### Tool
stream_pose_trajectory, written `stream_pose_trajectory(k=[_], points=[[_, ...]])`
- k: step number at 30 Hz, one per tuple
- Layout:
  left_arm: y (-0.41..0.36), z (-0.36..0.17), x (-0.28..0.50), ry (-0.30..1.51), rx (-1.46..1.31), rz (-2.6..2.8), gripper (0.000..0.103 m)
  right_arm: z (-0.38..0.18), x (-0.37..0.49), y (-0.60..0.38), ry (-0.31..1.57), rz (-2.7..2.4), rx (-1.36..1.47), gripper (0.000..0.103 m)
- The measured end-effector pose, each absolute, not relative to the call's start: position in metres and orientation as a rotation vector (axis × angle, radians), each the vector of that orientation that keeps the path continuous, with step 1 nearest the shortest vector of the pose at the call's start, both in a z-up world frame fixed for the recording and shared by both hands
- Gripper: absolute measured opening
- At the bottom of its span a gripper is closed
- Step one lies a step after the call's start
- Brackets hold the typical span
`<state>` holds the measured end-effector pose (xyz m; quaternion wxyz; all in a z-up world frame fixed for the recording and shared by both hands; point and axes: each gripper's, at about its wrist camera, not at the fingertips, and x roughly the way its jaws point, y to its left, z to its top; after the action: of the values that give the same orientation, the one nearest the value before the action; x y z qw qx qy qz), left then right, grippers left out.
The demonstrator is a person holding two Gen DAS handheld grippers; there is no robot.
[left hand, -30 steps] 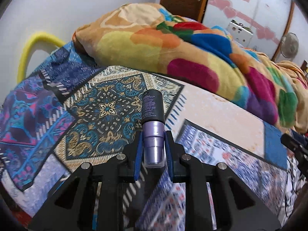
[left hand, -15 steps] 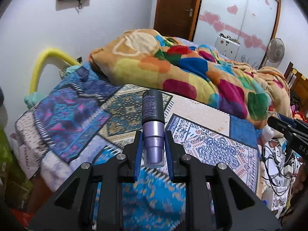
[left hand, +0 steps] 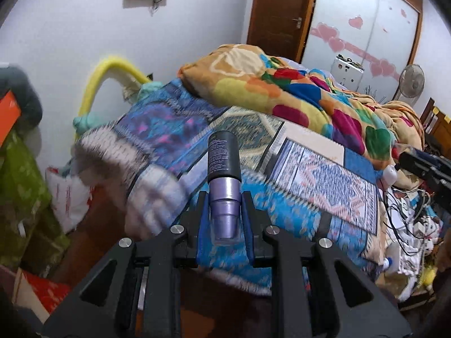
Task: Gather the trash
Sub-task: 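Carry the purple cylinder and the plastic bag in both tools over the bin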
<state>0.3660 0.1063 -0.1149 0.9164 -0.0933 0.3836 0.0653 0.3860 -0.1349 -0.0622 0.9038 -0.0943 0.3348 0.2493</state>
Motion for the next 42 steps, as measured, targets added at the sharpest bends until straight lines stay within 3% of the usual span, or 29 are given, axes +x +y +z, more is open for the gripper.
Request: stream_pose_trajectory(k=[18, 42], points=[[0.244, -0.196, 0.245, 0.888, -0.303, 0.376, 0.022, -0.160, 0.309, 0.033, 0.886, 0.797, -0.306, 0.032], [0.309, -0.372, 0.234, 1.081, -0.566, 0.477, 0.022, -0.287, 0.315, 0.186, 1.211, 0.948, -0.399, 0.034]])
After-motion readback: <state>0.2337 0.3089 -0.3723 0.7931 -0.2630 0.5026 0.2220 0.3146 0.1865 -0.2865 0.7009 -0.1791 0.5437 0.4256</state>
